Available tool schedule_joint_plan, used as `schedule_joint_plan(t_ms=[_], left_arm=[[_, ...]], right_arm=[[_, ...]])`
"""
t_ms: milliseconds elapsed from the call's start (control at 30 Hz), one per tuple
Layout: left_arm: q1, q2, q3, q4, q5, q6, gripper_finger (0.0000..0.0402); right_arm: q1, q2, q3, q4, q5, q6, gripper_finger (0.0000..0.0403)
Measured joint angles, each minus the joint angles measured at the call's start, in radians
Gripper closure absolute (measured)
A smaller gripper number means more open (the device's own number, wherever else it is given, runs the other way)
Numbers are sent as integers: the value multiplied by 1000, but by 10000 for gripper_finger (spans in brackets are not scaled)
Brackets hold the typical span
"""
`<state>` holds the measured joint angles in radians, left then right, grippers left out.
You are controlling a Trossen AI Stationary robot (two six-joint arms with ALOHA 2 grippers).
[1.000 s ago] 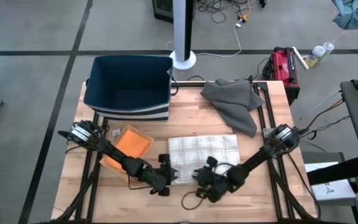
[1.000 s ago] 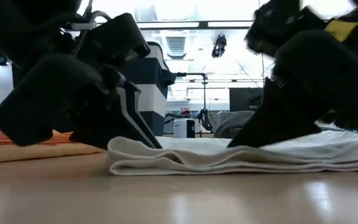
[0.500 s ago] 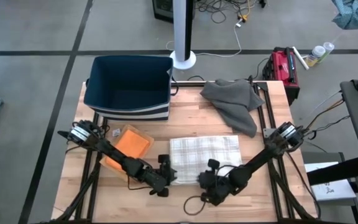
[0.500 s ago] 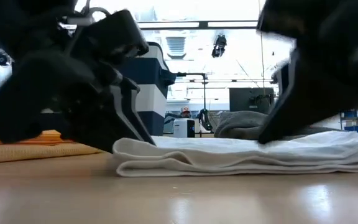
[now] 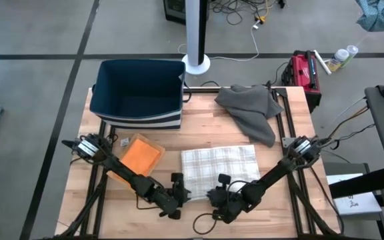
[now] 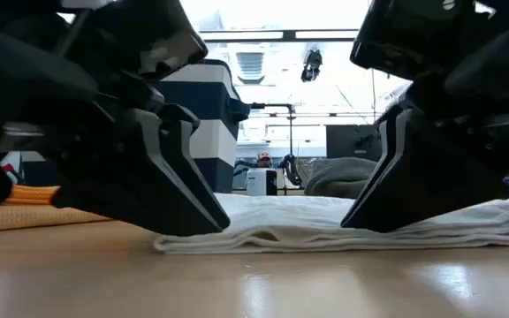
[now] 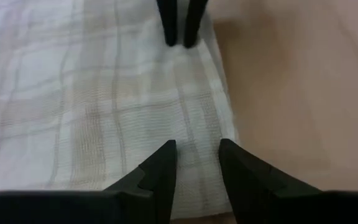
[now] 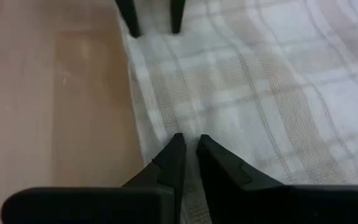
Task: Fold towel
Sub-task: Fold the white patterned kitchen towel
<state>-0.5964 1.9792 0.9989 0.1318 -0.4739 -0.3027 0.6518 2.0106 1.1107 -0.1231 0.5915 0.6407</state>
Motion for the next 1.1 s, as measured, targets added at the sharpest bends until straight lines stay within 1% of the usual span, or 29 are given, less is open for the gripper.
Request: schedule_joint_plan(t_ms=[100, 167, 267, 367, 467, 533, 633, 767, 833, 933, 1000, 1100], left_arm=[[-3, 35, 5, 24, -15, -22, 283], [-3, 47, 7, 26, -8, -31, 283], [-3, 39, 11, 16, -7, -18, 280], [-4, 18, 18, -10, -2, 4, 275], [-5, -2, 18, -26, 26, 6, 270], [-5, -7, 18, -29, 32, 2, 267], [-6, -7, 18, -46, 37, -17, 267], [-6, -3, -1, -30, 41, -32, 272], [-6, -4, -15, -26, 37, -54, 277], [-5, -6, -22, -27, 30, -68, 283], [-5, -6, -22, -35, 18, -68, 284], [-5, -19, -24, -67, 8, -54, 282]], right_arm=[[0, -23, 1, -59, -4, 46, 360], [4, -46, 12, -101, 5, 43, 361], [20, -87, 36, -104, 55, 9, 366], [32, -97, 55, -52, 96, -31, 372], [29, -69, 54, 32, 109, -77, 376], [21, -47, 50, 30, 111, -88, 379], [12, 0, 49, 20, 104, -57, 379], [0, 26, 48, 15, -13, -43, 375], [-5, 24, 53, 1, -73, -6, 374], [-3, 1, 71, -64, -130, 42, 376], [12, -25, 88, -114, -162, 42, 379], [48, -76, 119, -153, -165, 34, 385]])
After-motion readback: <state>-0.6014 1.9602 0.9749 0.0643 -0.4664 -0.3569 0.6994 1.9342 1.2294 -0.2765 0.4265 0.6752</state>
